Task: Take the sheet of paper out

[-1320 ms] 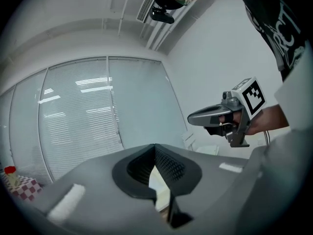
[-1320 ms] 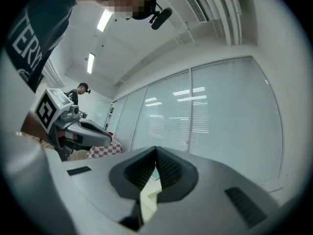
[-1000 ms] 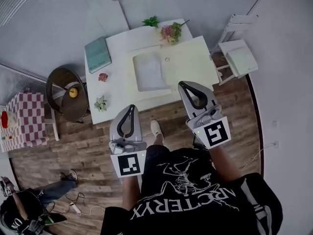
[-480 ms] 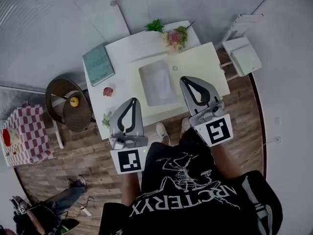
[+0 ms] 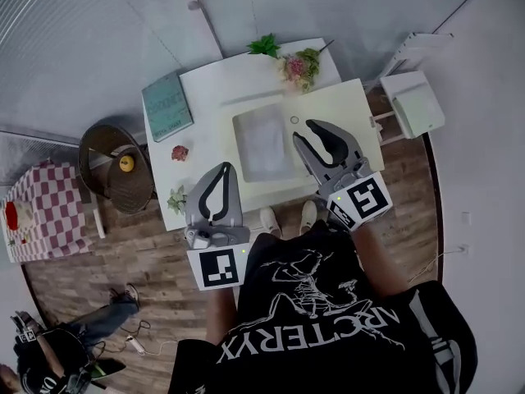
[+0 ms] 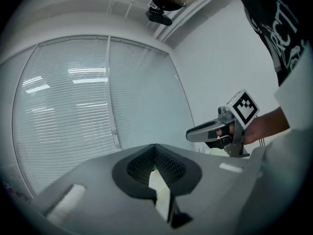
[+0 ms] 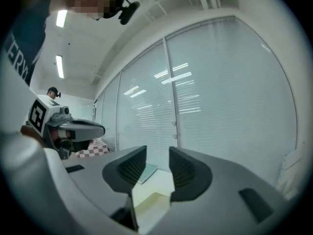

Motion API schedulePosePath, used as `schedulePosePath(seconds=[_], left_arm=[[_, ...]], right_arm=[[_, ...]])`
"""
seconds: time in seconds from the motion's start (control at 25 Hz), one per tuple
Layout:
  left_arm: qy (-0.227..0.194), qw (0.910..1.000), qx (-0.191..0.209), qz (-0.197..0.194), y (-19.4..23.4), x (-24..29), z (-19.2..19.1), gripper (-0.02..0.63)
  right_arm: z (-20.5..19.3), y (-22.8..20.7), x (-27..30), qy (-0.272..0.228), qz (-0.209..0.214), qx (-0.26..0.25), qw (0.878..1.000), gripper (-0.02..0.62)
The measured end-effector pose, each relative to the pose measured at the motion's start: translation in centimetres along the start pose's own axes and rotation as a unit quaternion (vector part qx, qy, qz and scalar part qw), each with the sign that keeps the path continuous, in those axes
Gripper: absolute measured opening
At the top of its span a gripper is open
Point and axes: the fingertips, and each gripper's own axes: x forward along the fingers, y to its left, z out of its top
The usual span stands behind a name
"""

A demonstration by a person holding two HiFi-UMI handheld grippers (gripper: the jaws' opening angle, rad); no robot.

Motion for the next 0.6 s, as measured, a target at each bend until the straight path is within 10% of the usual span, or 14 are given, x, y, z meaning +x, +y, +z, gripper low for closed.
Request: schedulePosePath(seconds=[0.2, 0.32, 0.4, 0.6], left_arm=[[0.009, 0.9998, 0.002, 0.014, -0.6, -0.4, -0.2, 0.012], [0.013, 0.9996, 0.002, 0.024, -0.9, -0.9, -0.4, 0.012], [0.02, 0.9991, -0.007, 0.036, -0.9, -1.7, -0.8, 0.012], [0.051, 0.9966, -0.006, 0.065, 0.0, -3.8, -1.7, 0.012]], right_arm=[[-6.9, -1.8, 1.3, 0.059, 0.024, 0.103, 0.993, 0.325], [-13.1, -2.6, 2.4, 0.1, 0.053, 0.232, 0.966, 0.361], [-18.0, -3.2, 3.2, 0.127, 0.064, 0.347, 0.927, 0.387], [-28.0, -3.8, 5.3, 0.181, 0.066, 0.618, 0.762, 0.433]])
